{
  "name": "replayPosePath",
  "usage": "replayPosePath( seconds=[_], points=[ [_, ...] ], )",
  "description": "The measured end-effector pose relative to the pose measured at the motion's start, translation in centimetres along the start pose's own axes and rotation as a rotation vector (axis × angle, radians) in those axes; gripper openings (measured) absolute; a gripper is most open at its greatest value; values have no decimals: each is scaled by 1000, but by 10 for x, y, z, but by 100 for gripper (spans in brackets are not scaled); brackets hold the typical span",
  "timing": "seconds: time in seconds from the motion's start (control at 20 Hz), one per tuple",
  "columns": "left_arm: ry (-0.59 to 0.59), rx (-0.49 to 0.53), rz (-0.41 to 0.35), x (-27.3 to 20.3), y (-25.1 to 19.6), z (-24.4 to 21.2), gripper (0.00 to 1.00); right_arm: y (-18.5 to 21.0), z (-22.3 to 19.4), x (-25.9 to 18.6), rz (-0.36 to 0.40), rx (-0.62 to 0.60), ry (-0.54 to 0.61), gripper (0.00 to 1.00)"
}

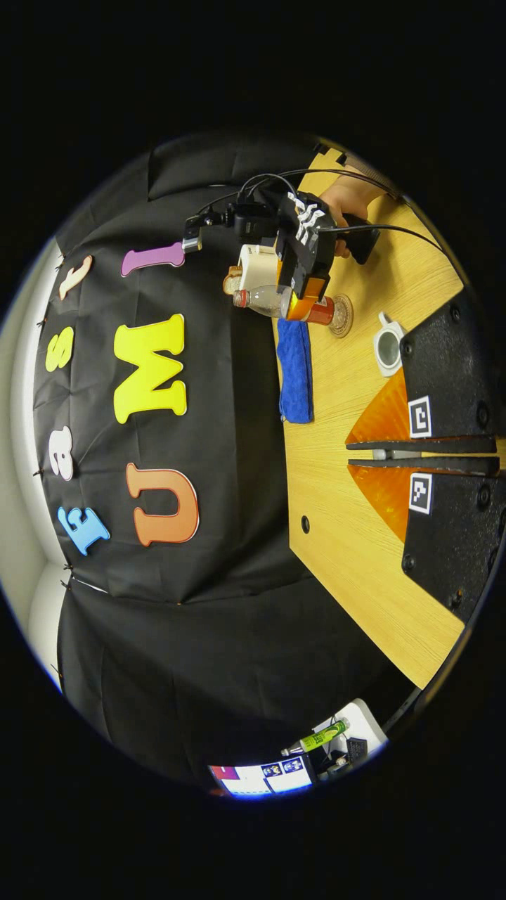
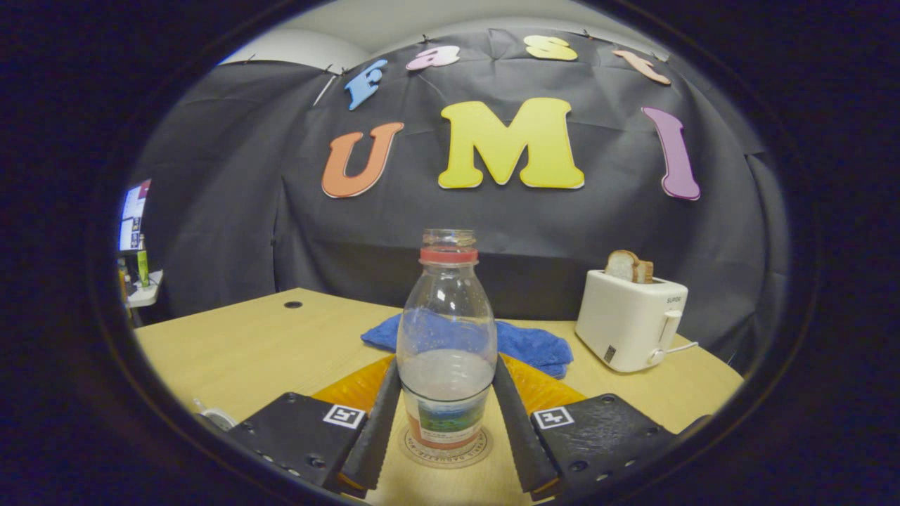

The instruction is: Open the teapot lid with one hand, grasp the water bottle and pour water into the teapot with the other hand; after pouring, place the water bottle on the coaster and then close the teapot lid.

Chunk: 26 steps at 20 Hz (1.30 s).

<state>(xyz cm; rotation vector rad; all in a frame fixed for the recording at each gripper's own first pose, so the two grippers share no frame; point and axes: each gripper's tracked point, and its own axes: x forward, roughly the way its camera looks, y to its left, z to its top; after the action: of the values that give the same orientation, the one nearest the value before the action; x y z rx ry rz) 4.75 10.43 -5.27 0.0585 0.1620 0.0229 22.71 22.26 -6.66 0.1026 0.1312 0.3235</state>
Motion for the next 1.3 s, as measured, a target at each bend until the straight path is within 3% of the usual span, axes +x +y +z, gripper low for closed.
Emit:
replayPosePath(
  seconds=[0.2,0.25,0.35,0.7,0.85,1.05,1.3],
  points=[
    [3,4,1,-1,-3,0,4,3,0,-5,19,18,3,79],
    [2,9,1,-1,-4,1,4,4,2,-7,31,22,0,89],
    [-4,14,-11,-1,-10,3,4,0,7,-13,25,12,-11,98],
    [-11,-10,-75,6,-35,-1,5,-3,20,-53,43,6,-60,98],
    [34,-81,-88,24,-45,-16,4,-16,24,-82,13,-6,-109,98],
    [85,-195,-203,34,-81,-32,5,-30,14,-116,-9,-63,-138,98],
    [73,-197,-246,42,-102,-36,5,-54,1,-147,-85,-98,-177,97]
  ],
)
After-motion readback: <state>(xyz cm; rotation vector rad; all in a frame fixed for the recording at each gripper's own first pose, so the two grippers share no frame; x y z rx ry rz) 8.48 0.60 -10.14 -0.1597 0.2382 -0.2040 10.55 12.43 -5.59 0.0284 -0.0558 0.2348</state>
